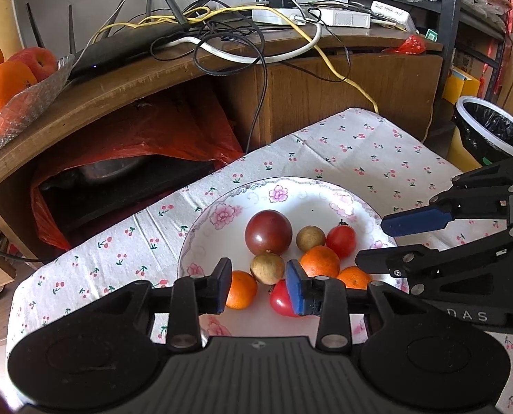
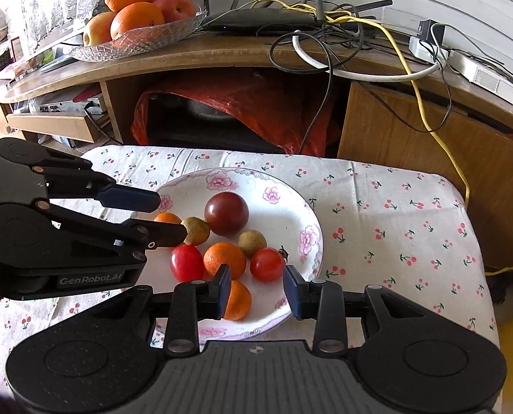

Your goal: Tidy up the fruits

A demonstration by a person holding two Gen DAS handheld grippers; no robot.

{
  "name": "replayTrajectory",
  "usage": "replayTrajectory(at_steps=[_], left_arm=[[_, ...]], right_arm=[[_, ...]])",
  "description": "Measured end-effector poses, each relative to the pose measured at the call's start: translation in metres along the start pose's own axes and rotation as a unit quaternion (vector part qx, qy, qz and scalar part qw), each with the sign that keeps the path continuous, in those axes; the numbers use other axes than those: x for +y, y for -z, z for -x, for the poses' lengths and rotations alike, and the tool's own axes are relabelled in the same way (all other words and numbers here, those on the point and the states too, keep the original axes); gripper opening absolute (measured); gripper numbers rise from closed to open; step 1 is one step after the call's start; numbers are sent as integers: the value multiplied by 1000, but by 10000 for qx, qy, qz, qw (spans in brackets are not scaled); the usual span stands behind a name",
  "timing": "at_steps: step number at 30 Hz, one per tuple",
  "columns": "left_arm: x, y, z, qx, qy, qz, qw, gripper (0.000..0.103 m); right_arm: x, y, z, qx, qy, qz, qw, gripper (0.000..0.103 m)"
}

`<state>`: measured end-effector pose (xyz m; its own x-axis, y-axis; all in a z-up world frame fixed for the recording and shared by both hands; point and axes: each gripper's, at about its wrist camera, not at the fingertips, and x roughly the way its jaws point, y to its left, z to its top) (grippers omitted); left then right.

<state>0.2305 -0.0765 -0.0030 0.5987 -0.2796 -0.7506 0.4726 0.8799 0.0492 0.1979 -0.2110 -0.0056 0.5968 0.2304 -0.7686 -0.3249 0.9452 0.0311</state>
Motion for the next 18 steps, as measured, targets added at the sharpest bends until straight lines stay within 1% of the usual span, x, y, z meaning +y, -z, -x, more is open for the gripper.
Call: replayTrajectory(at_steps=[2, 5, 11, 13, 18], left_arm=[[-2, 2, 3, -11, -16, -16, 10000, 45], [-4, 6, 9, -11, -29, -8, 10000, 49], [-3, 17, 21, -37, -50, 214, 9998, 56], [-3, 20, 26, -68, -108, 254, 9996, 62], [-7, 28, 38, -107, -201, 365, 9991, 71]], right_arm=[[1, 2, 3, 12, 14, -1, 10000, 31], [1, 4, 8, 26, 43, -39, 10000, 31], [5, 10, 23, -19, 22, -183, 9998, 31], [8, 12, 28, -35, 17, -202, 9998, 31], [16, 19, 40, -59, 5, -204, 9998, 31]])
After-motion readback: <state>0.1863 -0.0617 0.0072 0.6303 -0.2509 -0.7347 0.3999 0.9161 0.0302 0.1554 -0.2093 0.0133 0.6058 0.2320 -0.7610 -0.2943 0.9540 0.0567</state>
